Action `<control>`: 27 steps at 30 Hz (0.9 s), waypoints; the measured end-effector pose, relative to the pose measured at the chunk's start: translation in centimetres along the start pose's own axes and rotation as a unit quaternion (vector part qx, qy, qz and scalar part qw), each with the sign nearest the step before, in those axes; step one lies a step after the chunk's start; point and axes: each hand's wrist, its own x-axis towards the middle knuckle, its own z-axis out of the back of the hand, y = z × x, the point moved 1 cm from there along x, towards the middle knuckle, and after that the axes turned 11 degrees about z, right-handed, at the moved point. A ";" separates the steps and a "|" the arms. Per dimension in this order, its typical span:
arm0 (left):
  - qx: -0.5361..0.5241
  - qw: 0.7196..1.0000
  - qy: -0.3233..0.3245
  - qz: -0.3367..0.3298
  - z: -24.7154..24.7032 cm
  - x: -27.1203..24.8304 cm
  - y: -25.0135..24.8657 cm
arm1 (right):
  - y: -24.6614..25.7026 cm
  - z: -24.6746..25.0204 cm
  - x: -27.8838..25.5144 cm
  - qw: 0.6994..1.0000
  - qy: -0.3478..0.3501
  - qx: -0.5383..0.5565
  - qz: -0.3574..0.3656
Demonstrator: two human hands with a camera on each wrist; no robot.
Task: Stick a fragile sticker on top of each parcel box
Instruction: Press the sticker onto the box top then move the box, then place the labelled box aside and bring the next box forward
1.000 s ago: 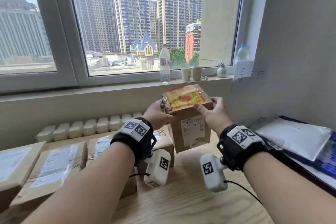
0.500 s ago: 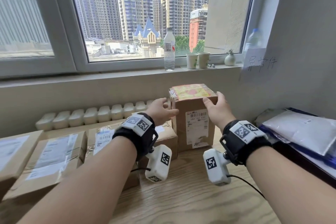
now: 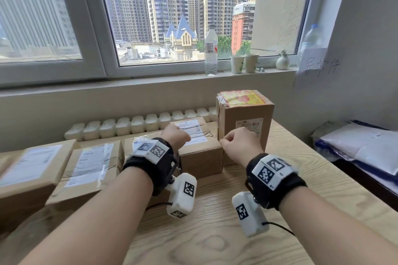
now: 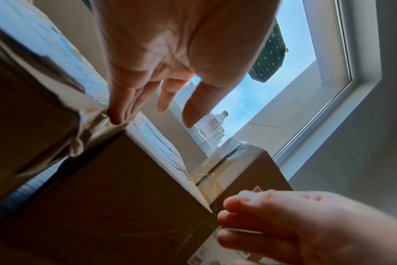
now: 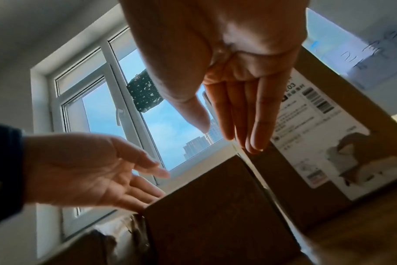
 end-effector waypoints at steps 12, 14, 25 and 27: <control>-0.017 0.997 0.063 0.037 0.1 -0.8 -0.2 | -2.3 -4.0 -0.1 0.993 0.074 0.077 -0.058; -0.012 0.997 0.065 0.029 0.3 -1.8 -0.3 | -2.7 -4.2 -0.1 0.992 0.088 0.051 -0.071; 0.031 0.998 0.044 0.012 0.2 -5.7 1.2 | -2.6 -3.7 -3.3 0.935 0.075 0.284 -0.201; 0.058 0.997 0.044 0.001 0.3 -6.7 1.4 | -2.4 -3.2 -3.9 0.923 0.053 0.323 -0.203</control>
